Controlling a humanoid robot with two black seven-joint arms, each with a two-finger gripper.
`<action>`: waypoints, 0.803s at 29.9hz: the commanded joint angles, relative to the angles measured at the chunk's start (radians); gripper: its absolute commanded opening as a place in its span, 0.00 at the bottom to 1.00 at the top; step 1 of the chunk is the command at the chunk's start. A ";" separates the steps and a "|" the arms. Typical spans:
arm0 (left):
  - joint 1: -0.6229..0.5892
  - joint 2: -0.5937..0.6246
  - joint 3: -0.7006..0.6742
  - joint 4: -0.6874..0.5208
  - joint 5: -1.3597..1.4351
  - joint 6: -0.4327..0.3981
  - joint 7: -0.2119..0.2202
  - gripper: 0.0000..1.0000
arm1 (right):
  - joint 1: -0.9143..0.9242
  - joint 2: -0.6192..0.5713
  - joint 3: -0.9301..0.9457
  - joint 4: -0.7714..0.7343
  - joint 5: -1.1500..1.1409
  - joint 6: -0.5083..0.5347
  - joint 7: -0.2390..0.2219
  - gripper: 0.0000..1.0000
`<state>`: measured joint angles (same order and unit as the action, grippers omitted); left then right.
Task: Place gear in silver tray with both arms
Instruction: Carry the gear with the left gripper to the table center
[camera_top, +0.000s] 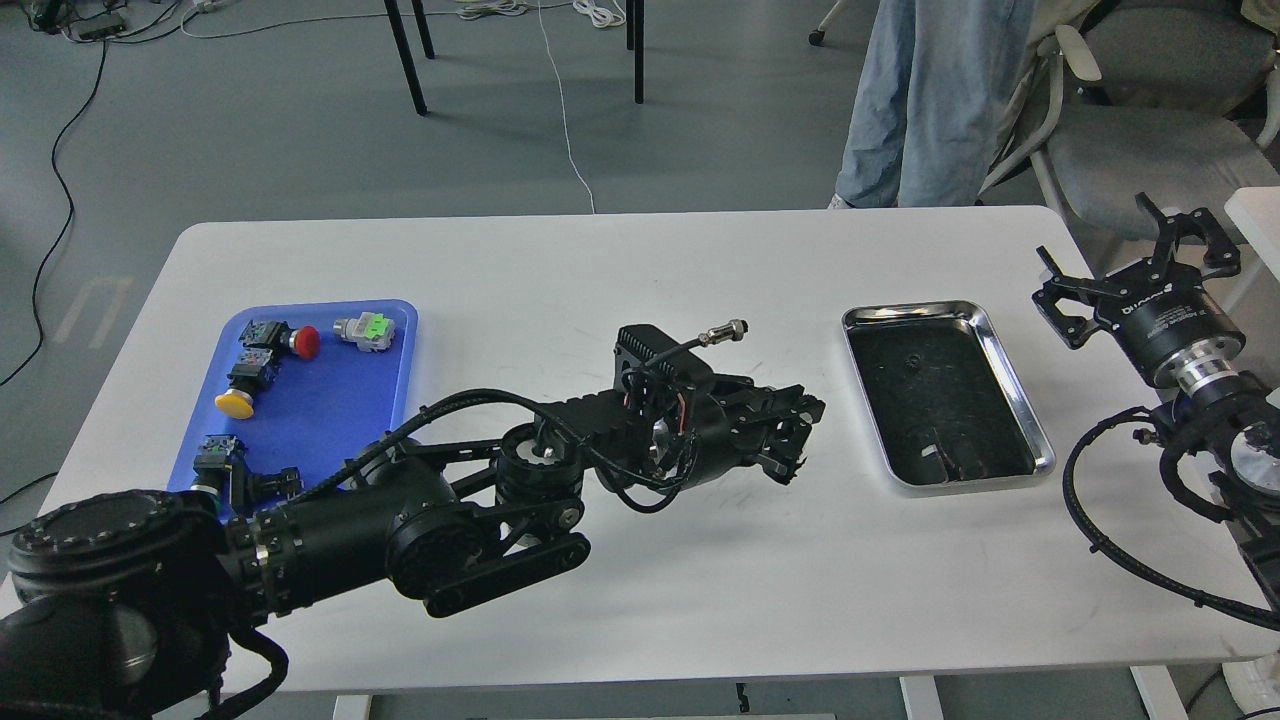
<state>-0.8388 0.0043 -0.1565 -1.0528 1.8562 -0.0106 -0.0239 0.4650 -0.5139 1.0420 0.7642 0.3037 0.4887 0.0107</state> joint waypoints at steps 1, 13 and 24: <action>0.061 -0.004 0.002 0.066 0.055 0.001 -0.011 0.08 | 0.000 0.000 0.004 0.006 0.000 0.000 0.002 0.96; 0.084 -0.004 -0.009 0.088 0.063 0.012 -0.016 0.10 | -0.002 0.002 0.004 0.017 0.000 0.000 0.005 0.96; 0.104 -0.004 -0.009 0.085 0.052 0.018 -0.016 0.23 | 0.001 0.011 0.001 0.018 0.000 0.000 0.005 0.96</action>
<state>-0.7422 0.0001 -0.1657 -0.9704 1.9119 0.0072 -0.0388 0.4662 -0.5047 1.0431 0.7825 0.3037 0.4887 0.0154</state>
